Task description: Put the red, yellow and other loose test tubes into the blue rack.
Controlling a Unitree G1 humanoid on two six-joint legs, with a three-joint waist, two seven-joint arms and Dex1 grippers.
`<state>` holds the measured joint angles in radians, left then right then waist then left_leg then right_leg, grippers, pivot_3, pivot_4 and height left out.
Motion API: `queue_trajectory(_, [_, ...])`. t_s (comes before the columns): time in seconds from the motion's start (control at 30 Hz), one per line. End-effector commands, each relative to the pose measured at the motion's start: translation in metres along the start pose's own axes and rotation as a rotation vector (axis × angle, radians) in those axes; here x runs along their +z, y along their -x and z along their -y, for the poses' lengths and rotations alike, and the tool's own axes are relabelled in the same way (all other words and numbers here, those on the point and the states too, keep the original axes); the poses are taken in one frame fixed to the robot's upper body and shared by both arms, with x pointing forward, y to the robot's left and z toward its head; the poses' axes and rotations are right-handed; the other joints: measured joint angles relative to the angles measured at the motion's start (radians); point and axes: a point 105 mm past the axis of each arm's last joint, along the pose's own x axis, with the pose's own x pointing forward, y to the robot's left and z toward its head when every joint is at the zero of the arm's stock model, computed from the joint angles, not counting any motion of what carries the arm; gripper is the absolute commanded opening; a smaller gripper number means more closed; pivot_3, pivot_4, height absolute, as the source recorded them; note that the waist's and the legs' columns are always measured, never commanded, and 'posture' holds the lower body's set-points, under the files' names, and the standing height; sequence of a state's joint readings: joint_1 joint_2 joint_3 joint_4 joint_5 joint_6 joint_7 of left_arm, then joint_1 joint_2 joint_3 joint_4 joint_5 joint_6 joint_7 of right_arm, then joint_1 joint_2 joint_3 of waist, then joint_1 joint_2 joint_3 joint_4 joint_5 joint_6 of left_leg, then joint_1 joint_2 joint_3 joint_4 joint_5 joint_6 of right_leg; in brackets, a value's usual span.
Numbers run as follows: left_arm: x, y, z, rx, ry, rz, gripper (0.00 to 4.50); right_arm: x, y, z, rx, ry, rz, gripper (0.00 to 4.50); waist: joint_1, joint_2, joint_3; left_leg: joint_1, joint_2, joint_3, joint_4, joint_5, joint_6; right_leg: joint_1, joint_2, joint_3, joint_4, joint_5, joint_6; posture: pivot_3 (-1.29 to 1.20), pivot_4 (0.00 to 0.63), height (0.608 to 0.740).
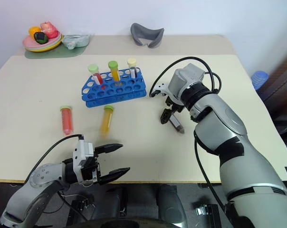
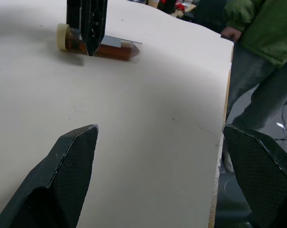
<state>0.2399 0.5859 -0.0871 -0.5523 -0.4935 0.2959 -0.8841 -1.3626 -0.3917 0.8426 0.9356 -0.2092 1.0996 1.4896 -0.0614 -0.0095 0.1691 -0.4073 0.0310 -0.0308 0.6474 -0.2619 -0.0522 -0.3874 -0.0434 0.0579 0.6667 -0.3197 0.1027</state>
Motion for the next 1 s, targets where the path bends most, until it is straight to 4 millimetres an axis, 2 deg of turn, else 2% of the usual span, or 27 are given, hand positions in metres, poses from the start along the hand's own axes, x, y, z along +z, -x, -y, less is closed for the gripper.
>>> queue_trajectory(0.03, [0.009, -0.001, 0.005, -0.025, -0.022, 0.029, 4.28, -0.023, -0.013, 0.012, -0.034, -0.042, -0.081, 4.35, 0.004, 0.0, 0.0, 0.0, 0.0, 0.0, 0.0, 0.0, 0.0, 0.0, 0.0, 0.0, 0.0, 0.0, 0.0, 0.0, 0.15, 0.74])
queue_trajectory(0.17, [0.008, 0.0, 0.006, -0.027, -0.022, 0.028, 4.28, -0.023, -0.013, 0.01, -0.031, -0.04, -0.079, 4.35, 0.015, -0.002, -0.002, 0.0, 0.0, 0.0, 0.0, 0.0, 0.0, 0.0, 0.0, 0.0, -0.001, 0.0, 0.0, 0.0, 0.15, 0.74])
queue_trajectory(0.2, [0.008, 0.0, 0.005, -0.028, -0.022, 0.028, 4.32, -0.023, -0.014, 0.01, -0.029, -0.04, -0.078, 4.09, 0.016, -0.002, -0.002, 0.0, 0.0, 0.0, 0.0, 0.0, 0.0, 0.0, 0.0, 0.0, -0.001, 0.0, 0.0, 0.0, 0.15, 0.74])
queue_trajectory(0.27, [0.008, 0.0, 0.006, -0.028, -0.021, 0.027, 4.33, -0.022, -0.015, 0.009, -0.027, -0.039, -0.077, 3.49, 0.019, -0.002, -0.002, 0.0, 0.0, 0.0, 0.0, 0.0, 0.0, 0.0, -0.001, 0.0, -0.001, 0.0, 0.0, 0.0, 0.15, 0.74])
queue_trajectory(0.37, [0.008, 0.0, 0.006, -0.028, -0.021, 0.025, 4.33, -0.022, -0.016, 0.008, -0.026, -0.038, -0.075, 2.07, 0.02, -0.002, -0.002, -0.001, -0.001, 0.0, 0.0, 0.0, 0.0, 0.0, -0.001, -0.001, -0.002, 0.0, 0.0, 0.0, 0.15, 0.74])
queue_trajectory(0.4, [0.008, 0.0, 0.005, -0.028, -0.021, 0.025, 4.33, -0.022, -0.016, 0.008, -0.026, -0.038, -0.075, 1.44, 0.019, -0.002, -0.002, -0.001, 0.0, 0.0, -0.001, 0.0, 0.0, 0.0, -0.001, -0.001, -0.002, 0.0, 0.0, 0.0, 0.15, 0.74])
queue_trajectory(0.43, [0.008, 0.0, 0.005, -0.027, -0.021, 0.025, 4.33, -0.022, -0.016, 0.008, -0.025, -0.037, -0.074, 1.0, 0.018, -0.002, -0.002, -0.001, 0.0, 0.0, -0.001, 0.0, 0.0, -0.001, -0.001, -0.001, -0.002, 0.0, 0.0, 0.0, 0.15, 0.74])
queue_trajectory(0.47, [0.009, 0.0, 0.005, -0.028, -0.02, 0.024, 4.33, -0.022, -0.016, 0.008, -0.023, -0.037, -0.073, 0.78, 0.018, -0.002, -0.002, -0.001, 0.0, 0.0, -0.001, 0.0, 0.0, -0.001, -0.001, -0.001, -0.002, 0.0, 0.0, 0.0, 0.15, 0.74])
queue_trajectory(0.63, [0.009, 0.001, 0.005, -0.028, -0.022, 0.024, 4.33, -0.018, -0.014, 0.004, -0.009, -0.033, -0.056, 0.78, 0.018, -0.002, -0.002, -0.001, 0.0, 0.0, -0.001, 0.0, 0.0, -0.001, -0.001, -0.001, -0.002, 0.0, 0.0, 0.0, 0.15, 0.74])
queue_trajectory(0.73, [0.008, 0.001, 0.004, -0.029, -0.023, 0.024, 4.33, -0.008, -0.006, -0.001, 0.021, -0.034, 0.013, 0.78, 0.017, -0.002, -0.002, -0.001, 0.0, 0.0, -0.001, 0.0, 0.0, -0.001, 0.0, -0.001, -0.002, 0.0, 0.0, 0.0, 0.15, 0.74])
queue_trajectory(0.87, [0.008, 0.002, 0.004, -0.028, -0.024, 0.022, 4.33, 0.014, 0.011, -0.013, 0.1, -0.023, 0.173, 0.78, 0.013, 0.001, 0.0, -0.001, 0.0, 0.0, -0.001, 0.0, 0.0, -0.002, 0.0, -0.001, -0.001, 0.0, 0.0, 0.0, 0.15, 0.74])
queue_trajectory(1.0, [0.008, 0.004, 0.003, -0.025, -0.024, 0.019, 4.33, 0.044, 0.038, -0.037, 0.251, -0.016, 0.466, 0.78, 0.011, 0.005, 0.003, -0.002, 0.001, 0.0, -0.001, 0.0, 0.0, -0.004, 0.0, 0.0, 0.0, 0.0, 0.0, 0.0, 0.15, 0.74])
